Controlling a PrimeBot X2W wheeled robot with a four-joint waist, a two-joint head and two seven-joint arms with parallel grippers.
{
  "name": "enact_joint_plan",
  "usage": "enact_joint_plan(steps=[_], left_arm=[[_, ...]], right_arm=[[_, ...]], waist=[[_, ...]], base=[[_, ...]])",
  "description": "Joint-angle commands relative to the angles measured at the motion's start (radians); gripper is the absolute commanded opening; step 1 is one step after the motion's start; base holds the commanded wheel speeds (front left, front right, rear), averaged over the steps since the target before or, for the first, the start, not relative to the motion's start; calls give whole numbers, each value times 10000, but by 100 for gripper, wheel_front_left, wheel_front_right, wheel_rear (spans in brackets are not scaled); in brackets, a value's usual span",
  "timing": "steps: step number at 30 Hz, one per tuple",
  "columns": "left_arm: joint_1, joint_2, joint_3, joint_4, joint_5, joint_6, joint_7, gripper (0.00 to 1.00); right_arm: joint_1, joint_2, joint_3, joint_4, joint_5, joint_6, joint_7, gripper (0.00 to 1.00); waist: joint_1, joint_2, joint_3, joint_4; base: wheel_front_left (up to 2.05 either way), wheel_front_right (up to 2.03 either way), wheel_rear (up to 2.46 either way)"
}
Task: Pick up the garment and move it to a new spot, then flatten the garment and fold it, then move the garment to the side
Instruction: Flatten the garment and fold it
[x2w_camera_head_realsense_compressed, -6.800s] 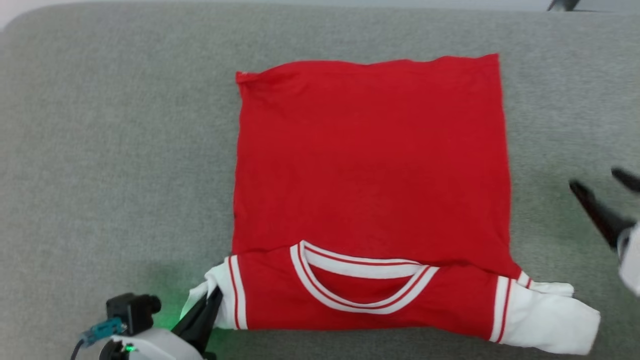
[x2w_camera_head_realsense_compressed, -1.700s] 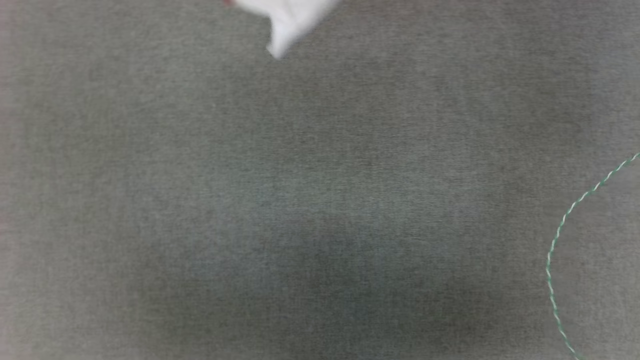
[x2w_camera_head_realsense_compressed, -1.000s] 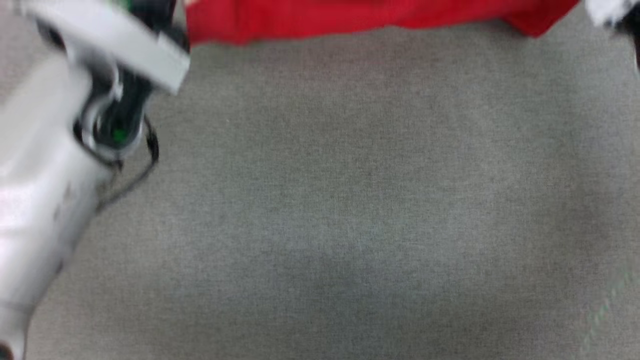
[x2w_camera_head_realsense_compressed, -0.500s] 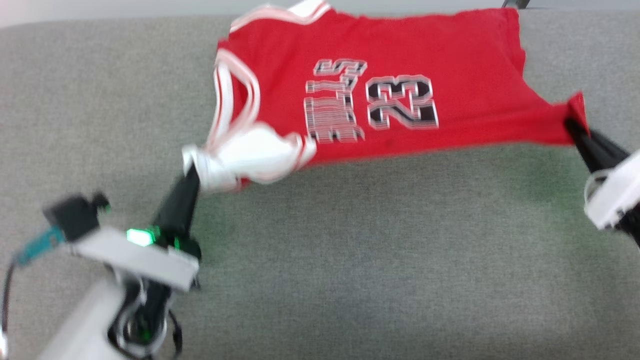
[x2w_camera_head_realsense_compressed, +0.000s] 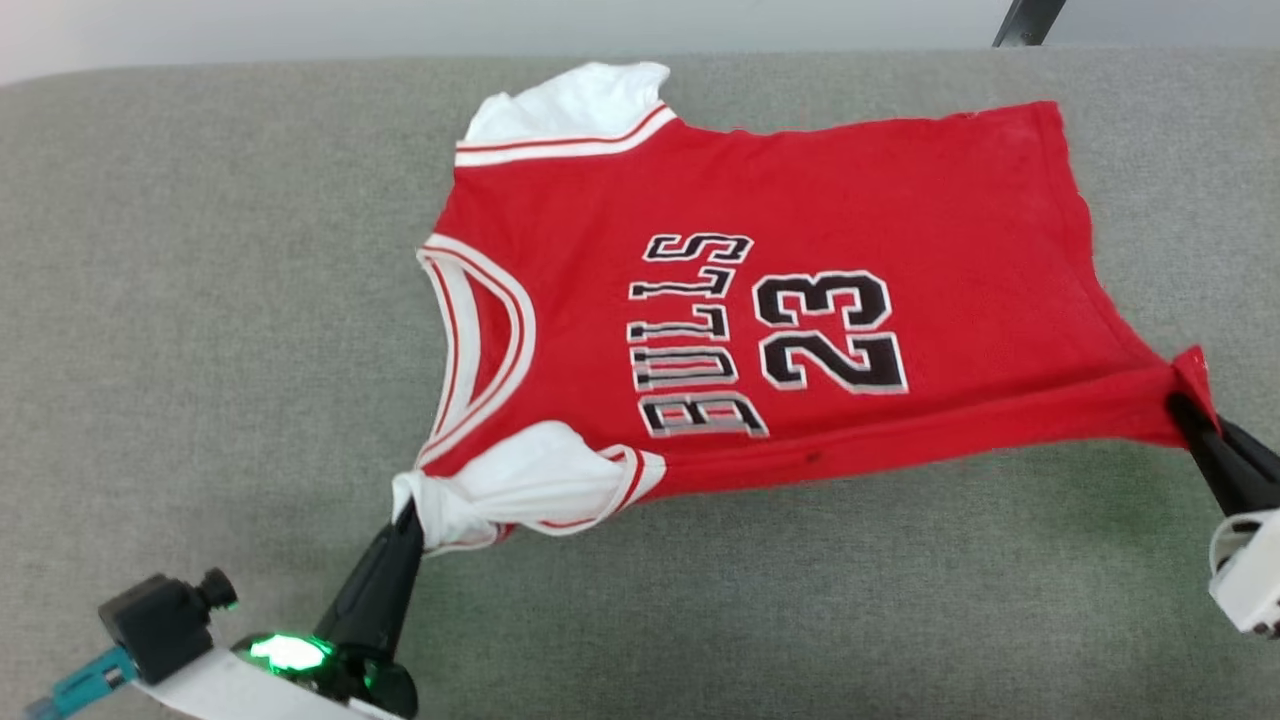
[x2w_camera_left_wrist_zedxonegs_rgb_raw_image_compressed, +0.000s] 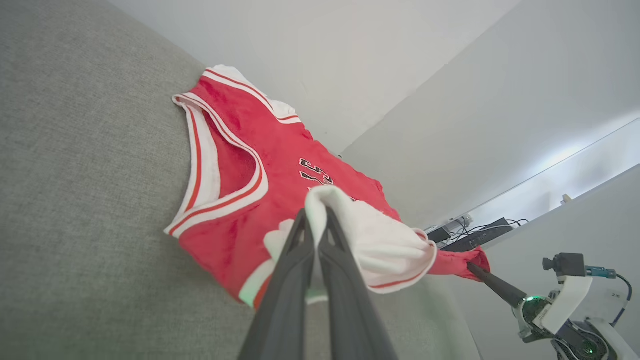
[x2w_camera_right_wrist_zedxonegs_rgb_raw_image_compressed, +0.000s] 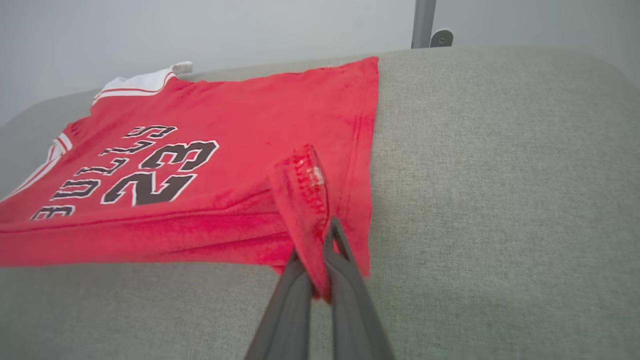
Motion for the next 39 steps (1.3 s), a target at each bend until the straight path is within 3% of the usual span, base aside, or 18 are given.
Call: enact_joint_plan(steps=[1,6,11,22,31,33,35,39], left_arm=[[135,57,6,-201,94,124,-41,0],[-107,-27,52,-334,214,336,-15,0],[-949,-330,7,274,332,443,36,0],[-3594,-1053,-467,2907,2027,1122,0,0],[-4454,-1355,-1046,4809,3120,1269,-8,0],[-4548,-1422,-1085,5074,3212,1202,-14,6],[-4636,-1430,-1136,5331,3399,1206,-10,24],[-4722,-1524,-1190,5783,3490,1050,3,20]], right_arm=[[263,134,-306,-277,-153,-17,128,0],[539,574,-777,-815,-390,-17,627,0],[-15,756,-816,-569,-666,-17,917,0],[-1502,909,-614,859,-1310,-17,764,0],[-1861,923,-351,1568,-1583,-17,388,0],[-1971,928,-309,1727,-1705,-17,228,0],[-2016,931,-248,1896,-1783,-17,77,0],[-2115,940,-124,2165,-1832,-17,-157,0]], waist=[[0,0,55,14],[0,0,213,-5],[0,0,510,-35],[0,0,1281,183],[0,0,1546,159],[0,0,1574,155],[0,0,1572,172],[0,0,1510,186]], base=[[0,0,0],[0,0,0],[0,0,0],[0,0,0],[0,0,0],[0,0,0],[0,0,0],[0,0,0]])
